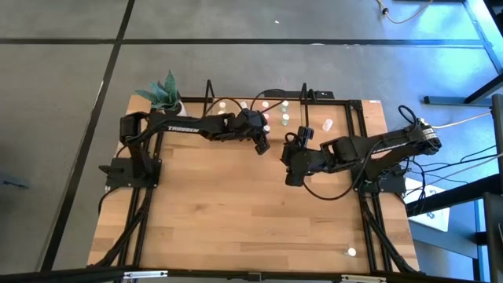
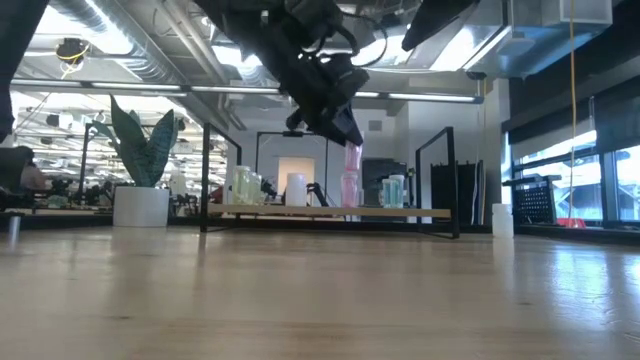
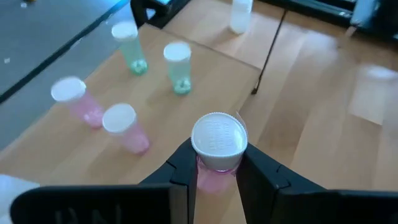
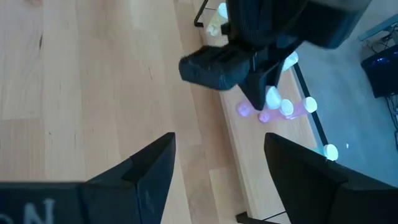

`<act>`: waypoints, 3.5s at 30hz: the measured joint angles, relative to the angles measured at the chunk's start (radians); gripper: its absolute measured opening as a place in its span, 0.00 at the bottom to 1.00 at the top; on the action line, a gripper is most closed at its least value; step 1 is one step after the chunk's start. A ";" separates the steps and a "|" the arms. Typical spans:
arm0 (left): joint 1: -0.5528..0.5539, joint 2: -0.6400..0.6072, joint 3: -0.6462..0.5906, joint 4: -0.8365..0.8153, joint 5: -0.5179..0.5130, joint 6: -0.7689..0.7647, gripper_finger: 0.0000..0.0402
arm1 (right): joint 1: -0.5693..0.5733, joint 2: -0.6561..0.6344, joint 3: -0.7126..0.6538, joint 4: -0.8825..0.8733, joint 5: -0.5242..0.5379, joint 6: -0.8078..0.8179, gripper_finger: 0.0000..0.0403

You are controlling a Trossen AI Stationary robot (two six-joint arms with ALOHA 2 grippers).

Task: Pick and place medicine bottles onto shelf by color
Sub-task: Put the pink bottle on the shelf aligned with other pink pill bottles, then put the blue pill bottle on the shelf aligned with other blue pill bottles

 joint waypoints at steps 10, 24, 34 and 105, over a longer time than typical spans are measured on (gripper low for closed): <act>0.031 0.093 0.000 0.106 -0.004 -0.047 0.20 | 0.000 0.000 0.000 -0.004 0.029 -0.002 0.62; 0.032 0.125 0.000 0.119 -0.065 -0.093 0.20 | 0.000 0.000 0.000 -0.011 0.070 -0.002 0.62; 0.032 0.125 0.000 0.106 -0.086 -0.096 0.20 | 0.000 0.000 0.000 -0.011 0.087 -0.002 0.62; -0.009 -0.028 0.000 -0.015 -0.135 -0.117 0.55 | 0.000 0.000 0.000 -0.005 0.097 -0.002 0.62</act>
